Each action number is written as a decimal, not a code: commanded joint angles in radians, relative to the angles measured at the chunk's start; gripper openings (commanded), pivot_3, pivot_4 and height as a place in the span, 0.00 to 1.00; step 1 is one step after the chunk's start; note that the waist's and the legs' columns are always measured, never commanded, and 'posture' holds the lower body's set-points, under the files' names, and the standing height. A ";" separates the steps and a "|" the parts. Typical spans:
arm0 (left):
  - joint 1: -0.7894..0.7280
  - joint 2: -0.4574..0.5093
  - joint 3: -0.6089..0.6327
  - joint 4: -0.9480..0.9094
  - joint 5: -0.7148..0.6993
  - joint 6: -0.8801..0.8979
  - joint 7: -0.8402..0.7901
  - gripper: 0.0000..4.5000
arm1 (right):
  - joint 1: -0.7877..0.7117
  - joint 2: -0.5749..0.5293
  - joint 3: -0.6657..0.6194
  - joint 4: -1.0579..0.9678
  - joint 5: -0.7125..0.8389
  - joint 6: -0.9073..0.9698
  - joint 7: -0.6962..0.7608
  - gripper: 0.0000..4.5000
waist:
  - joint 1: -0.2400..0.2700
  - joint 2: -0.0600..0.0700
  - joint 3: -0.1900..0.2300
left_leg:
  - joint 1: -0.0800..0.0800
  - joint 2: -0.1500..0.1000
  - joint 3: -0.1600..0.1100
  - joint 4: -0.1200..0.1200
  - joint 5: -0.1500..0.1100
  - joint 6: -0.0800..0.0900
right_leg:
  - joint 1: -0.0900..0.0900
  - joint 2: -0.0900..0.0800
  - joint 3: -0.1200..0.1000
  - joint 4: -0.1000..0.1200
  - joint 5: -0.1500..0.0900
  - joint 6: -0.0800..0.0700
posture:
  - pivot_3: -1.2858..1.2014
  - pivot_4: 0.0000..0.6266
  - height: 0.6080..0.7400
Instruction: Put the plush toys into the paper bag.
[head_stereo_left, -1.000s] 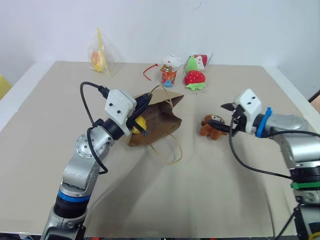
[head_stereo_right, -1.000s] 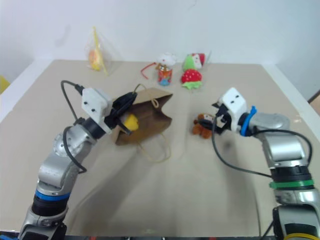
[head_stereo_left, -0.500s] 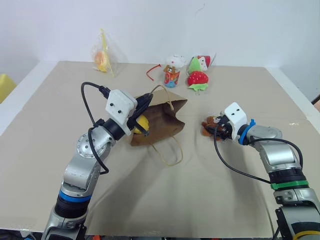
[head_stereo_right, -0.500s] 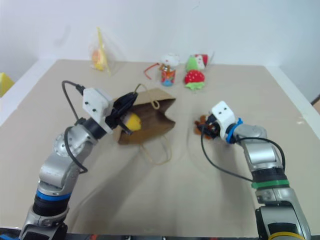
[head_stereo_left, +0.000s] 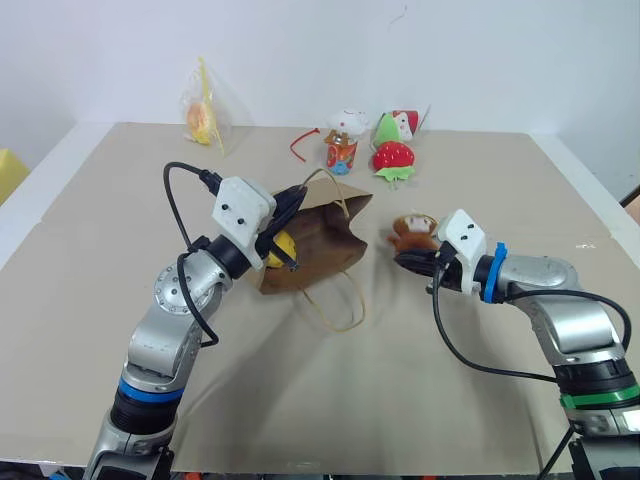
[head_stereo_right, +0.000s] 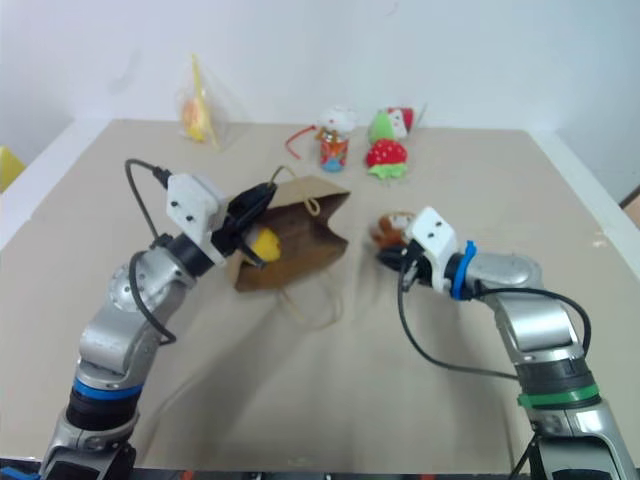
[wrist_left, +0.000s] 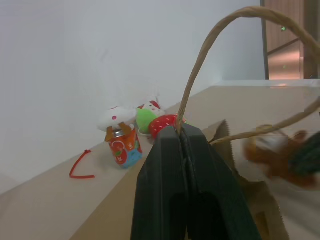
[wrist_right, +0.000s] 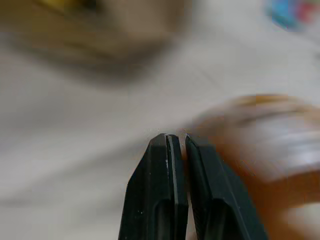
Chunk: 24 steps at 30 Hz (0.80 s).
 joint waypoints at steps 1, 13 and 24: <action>-0.020 -0.005 0.000 -0.013 0.002 -0.018 0.003 0.00 | -0.044 -0.022 -0.056 -0.212 0.189 0.142 0.065 0.10 | 0.000 0.000 0.000 | 0.000 0.000 0.000 0.000 0.000 0.000 | 0.000 0.000 0.000 0.000 0.000 0.000 | 0.52 0.24 1.00; -0.012 -0.007 -0.005 -0.009 0.008 -0.025 0.001 0.00 | -0.153 0.007 0.003 0.042 0.017 -0.019 -0.056 0.36 | 0.001 0.000 0.000 | -0.002 -0.003 0.001 0.001 0.000 0.000 | -0.001 -0.003 0.000 0.000 0.000 0.000 | 0.52 0.24 1.00; 0.000 0.000 -0.003 -0.023 0.006 -0.019 0.002 0.00 | -0.281 0.054 0.061 0.391 -0.121 -0.189 -0.064 0.97 | 0.001 0.000 0.000 | -0.003 -0.002 -0.001 -0.001 0.000 0.000 | -0.002 -0.001 -0.001 0.000 -0.001 -0.001 | 0.52 0.24 1.00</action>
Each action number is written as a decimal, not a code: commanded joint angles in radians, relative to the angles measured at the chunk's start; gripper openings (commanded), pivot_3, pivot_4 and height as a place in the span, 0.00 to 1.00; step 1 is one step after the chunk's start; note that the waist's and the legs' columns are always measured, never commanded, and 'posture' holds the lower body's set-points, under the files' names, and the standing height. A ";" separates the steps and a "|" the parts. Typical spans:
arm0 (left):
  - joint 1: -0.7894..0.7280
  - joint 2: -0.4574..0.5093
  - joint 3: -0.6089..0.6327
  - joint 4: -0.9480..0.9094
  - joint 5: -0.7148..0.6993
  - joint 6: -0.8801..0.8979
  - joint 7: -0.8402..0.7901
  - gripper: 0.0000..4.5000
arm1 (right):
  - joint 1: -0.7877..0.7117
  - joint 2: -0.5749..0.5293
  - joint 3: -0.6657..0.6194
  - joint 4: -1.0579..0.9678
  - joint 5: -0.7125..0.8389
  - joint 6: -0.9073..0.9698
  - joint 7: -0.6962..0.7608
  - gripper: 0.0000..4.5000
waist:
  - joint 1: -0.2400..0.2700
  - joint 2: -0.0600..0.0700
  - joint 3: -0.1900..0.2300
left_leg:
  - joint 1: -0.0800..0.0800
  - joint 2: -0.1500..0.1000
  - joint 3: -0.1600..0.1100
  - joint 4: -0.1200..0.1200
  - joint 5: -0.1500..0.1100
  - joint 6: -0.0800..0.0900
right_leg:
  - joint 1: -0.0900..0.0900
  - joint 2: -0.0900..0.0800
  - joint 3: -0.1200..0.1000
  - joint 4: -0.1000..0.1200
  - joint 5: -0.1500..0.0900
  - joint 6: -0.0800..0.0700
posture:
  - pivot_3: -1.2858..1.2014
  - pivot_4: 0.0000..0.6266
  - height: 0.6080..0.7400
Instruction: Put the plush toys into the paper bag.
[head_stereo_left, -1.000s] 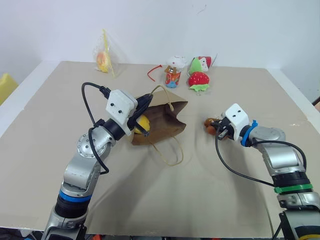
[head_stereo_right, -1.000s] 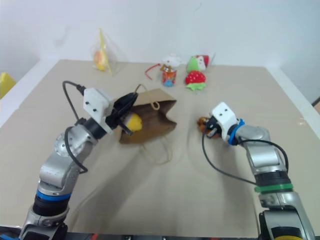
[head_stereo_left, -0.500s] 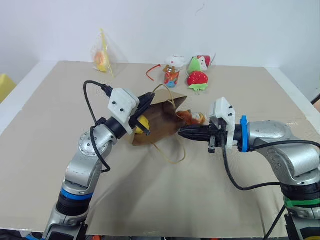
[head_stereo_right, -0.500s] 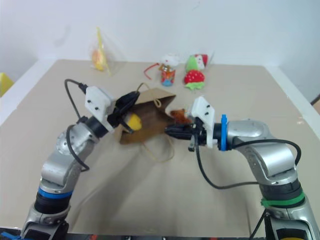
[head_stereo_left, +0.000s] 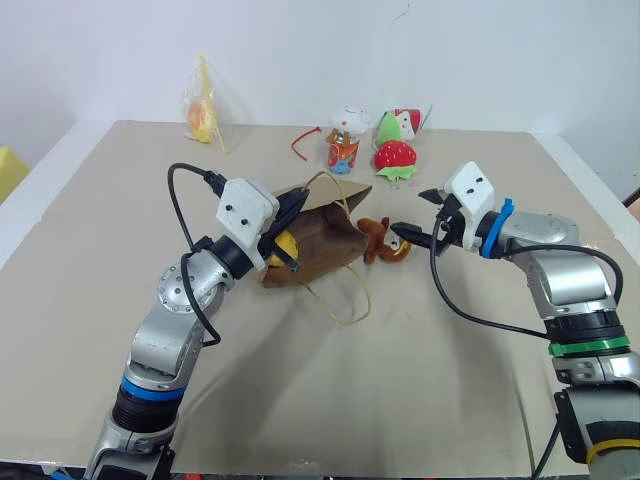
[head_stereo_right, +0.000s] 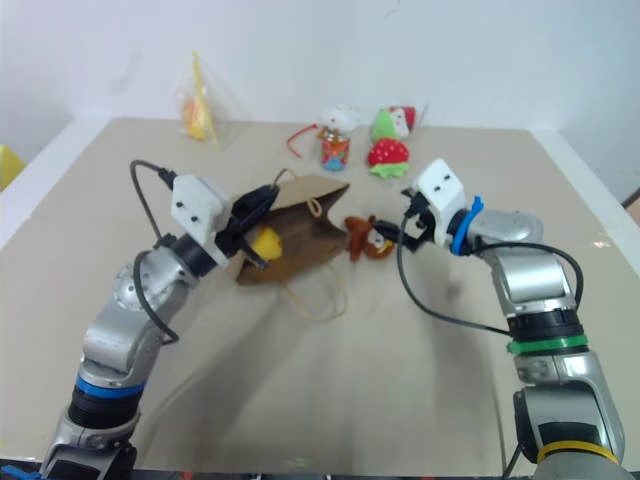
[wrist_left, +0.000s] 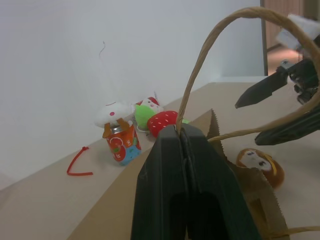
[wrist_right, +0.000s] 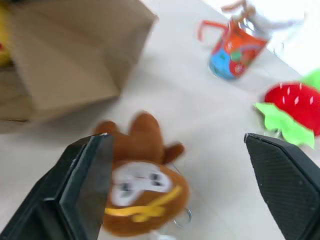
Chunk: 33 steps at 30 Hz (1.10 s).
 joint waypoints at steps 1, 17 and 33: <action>0.000 0.000 0.008 -0.042 -0.001 -0.015 0.004 0.00 | -0.038 0.027 0.024 0.075 -0.030 -0.043 0.027 0.97 | 0.000 0.000 0.000 | 0.000 0.000 0.000 0.000 0.000 0.000 | 0.000 0.000 0.000 0.000 0.000 0.000 | 0.52 0.24 1.00; 0.002 0.010 0.013 -0.057 -0.001 -0.002 0.006 0.00 | -0.049 0.153 0.042 0.350 -0.122 -0.136 -0.015 0.78 | -0.001 0.000 0.000 | 0.000 0.000 0.000 0.000 0.000 0.000 | 0.000 0.000 0.000 0.000 0.000 0.000 | 0.52 0.24 1.00; -0.003 0.008 0.011 -0.040 -0.001 0.000 0.005 0.00 | -0.076 0.022 -0.007 0.181 -0.097 -0.123 0.122 0.04 | 0.000 0.001 0.001 | 0.000 0.000 0.000 0.000 0.000 0.000 | 0.000 -0.001 0.000 0.000 0.000 0.000 | 0.52 0.24 1.00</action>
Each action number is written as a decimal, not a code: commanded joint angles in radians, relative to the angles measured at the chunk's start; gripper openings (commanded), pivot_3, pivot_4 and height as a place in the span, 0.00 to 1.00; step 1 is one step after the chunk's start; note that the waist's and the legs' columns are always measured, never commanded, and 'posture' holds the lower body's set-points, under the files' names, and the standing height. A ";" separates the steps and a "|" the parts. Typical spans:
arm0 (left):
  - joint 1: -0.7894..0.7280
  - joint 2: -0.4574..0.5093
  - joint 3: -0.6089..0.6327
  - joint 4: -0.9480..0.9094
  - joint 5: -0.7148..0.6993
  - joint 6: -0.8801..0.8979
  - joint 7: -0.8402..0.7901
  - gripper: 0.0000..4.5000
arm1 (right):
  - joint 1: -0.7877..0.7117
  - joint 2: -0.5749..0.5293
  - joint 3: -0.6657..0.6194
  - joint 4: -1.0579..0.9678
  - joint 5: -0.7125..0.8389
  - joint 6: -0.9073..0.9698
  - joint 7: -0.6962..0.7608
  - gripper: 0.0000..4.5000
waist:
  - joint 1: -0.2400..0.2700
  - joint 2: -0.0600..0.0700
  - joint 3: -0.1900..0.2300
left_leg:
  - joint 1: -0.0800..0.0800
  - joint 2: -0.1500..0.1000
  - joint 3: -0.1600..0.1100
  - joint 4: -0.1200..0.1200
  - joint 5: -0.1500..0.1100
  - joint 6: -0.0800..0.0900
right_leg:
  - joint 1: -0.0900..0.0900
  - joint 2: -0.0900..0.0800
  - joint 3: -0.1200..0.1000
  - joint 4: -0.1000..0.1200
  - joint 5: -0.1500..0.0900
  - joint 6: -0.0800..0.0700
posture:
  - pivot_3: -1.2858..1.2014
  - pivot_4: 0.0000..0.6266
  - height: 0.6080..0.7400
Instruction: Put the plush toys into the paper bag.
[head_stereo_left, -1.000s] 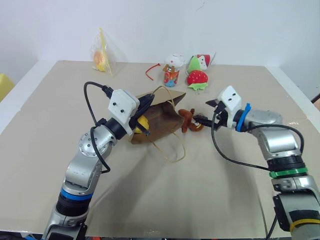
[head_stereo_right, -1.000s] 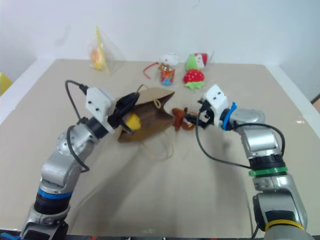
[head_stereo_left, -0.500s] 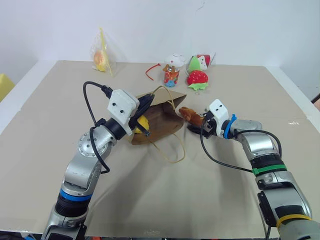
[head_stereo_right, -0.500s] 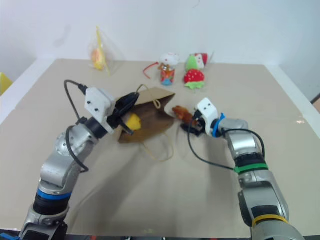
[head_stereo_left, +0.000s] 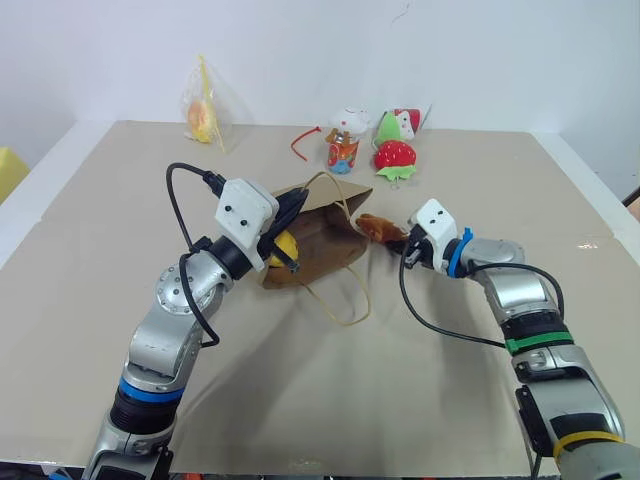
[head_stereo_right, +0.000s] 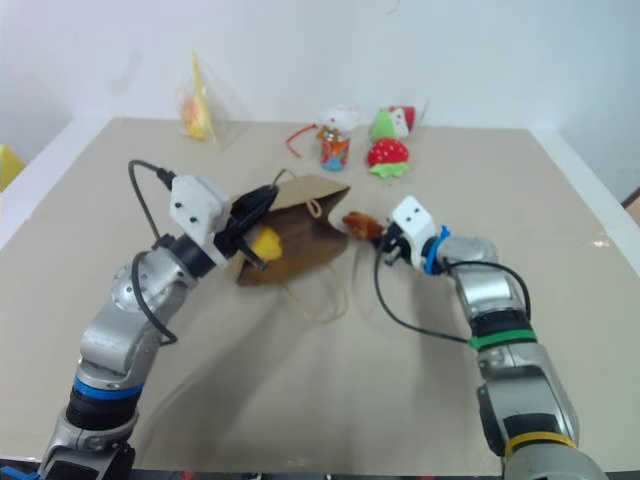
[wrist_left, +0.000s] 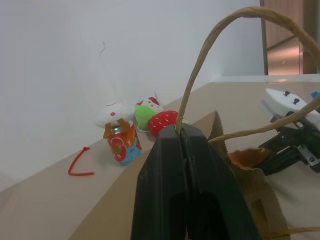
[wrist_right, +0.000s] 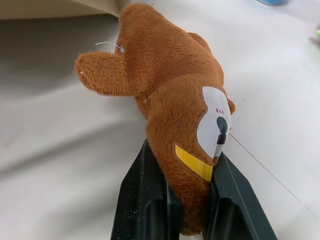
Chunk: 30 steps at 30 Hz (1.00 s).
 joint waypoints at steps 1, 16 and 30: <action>-0.009 0.003 0.011 -0.026 0.000 -0.007 0.003 0.00 | -0.038 -0.125 -0.055 -0.151 0.075 0.059 0.165 0.04 | 0.002 0.002 0.001 | 0.000 0.000 0.000 0.000 0.000 0.000 | 0.000 0.000 0.000 0.000 0.000 0.000 | 0.52 0.24 1.00; -0.034 0.004 0.013 0.000 0.000 -0.016 -0.002 0.00 | 0.000 -0.172 0.012 -0.698 0.401 0.512 0.323 0.04 | -0.001 0.003 0.002 | 0.002 0.005 -0.001 0.002 0.000 -0.001 | 0.001 0.002 -0.001 0.000 0.002 -0.001 | 0.52 0.24 1.00; -0.025 0.000 0.008 -0.019 0.003 -0.004 0.011 0.00 | -0.145 0.131 0.114 -0.371 0.162 0.430 0.017 0.04 | 0.001 0.003 0.002 | -0.011 0.002 0.000 0.003 0.000 0.000 | -0.012 0.002 0.000 0.002 0.002 -0.001 | 0.52 0.24 1.00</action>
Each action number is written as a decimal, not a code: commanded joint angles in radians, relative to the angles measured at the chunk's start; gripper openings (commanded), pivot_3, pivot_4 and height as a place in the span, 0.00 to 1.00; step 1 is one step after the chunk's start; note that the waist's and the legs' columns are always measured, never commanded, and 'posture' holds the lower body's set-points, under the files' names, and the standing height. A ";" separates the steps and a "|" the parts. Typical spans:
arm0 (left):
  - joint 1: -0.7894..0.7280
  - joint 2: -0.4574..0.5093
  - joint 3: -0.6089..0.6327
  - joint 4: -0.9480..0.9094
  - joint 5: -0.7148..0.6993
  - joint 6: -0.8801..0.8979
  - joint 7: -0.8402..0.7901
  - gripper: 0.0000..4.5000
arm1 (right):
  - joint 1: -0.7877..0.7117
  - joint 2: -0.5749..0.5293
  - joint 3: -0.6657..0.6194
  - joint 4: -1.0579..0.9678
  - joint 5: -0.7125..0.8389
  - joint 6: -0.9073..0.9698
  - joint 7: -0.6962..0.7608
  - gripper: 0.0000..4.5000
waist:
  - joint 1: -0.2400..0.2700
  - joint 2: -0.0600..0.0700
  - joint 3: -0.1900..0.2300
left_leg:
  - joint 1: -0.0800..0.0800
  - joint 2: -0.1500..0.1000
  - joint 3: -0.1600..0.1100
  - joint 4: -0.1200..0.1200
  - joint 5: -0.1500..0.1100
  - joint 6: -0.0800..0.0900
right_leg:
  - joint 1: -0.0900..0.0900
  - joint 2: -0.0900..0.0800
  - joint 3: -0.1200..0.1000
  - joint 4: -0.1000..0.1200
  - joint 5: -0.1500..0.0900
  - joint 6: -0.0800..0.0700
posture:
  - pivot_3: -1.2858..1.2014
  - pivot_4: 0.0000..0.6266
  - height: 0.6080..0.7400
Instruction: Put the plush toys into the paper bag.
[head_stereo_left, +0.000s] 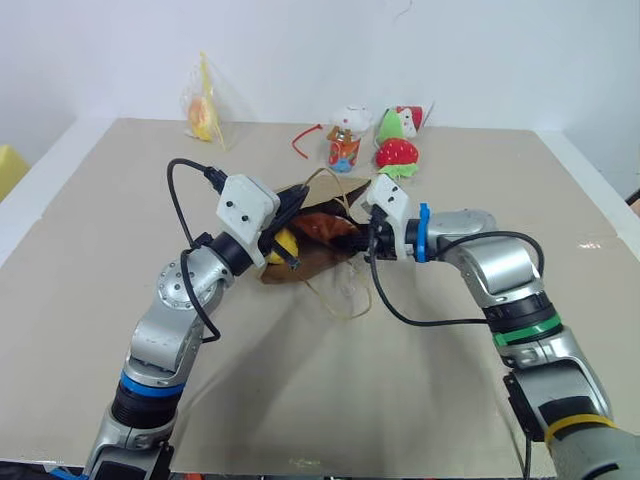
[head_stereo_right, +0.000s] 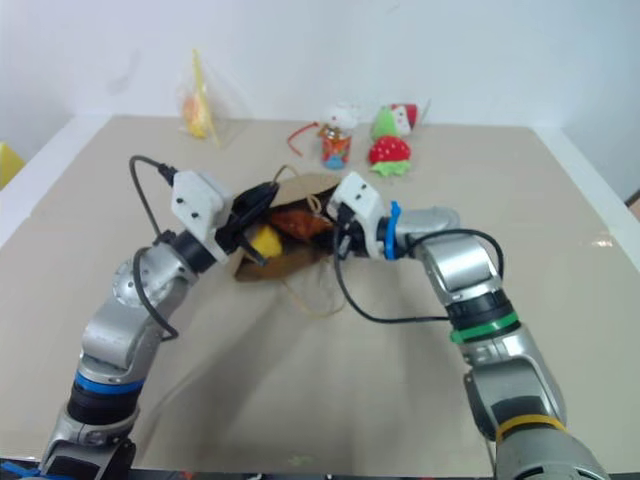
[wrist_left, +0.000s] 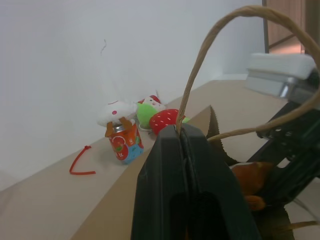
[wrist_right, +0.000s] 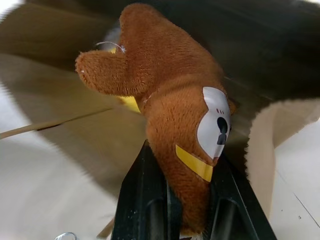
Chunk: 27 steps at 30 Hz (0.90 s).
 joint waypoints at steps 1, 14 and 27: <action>-0.004 -0.003 0.008 -0.039 0.003 -0.006 0.011 0.00 | -0.043 0.045 -0.011 -0.005 -0.019 0.027 -0.065 0.04 | -0.001 0.000 0.000 | 0.000 0.000 0.000 0.000 0.000 0.000 | 0.000 0.000 0.000 0.000 0.000 0.000 | 0.52 0.24 1.00; -0.001 -0.001 0.002 -0.040 0.004 -0.012 0.017 0.00 | -0.024 0.012 -0.047 -0.154 0.062 0.155 -0.004 0.95 | 0.000 0.000 0.000 | 0.000 0.000 0.000 0.001 0.000 0.000 | 0.000 0.000 -0.001 0.001 0.001 0.000 | 0.52 0.24 1.00; 0.004 0.009 0.009 -0.036 0.000 -0.019 0.011 0.00 | 0.150 -0.319 -0.176 -0.315 0.228 0.236 0.172 0.98 | 0.001 -0.001 0.000 | 0.000 -0.001 -0.002 0.002 0.000 0.000 | 0.002 -0.001 -0.002 0.000 0.000 0.000 | 0.52 0.24 1.00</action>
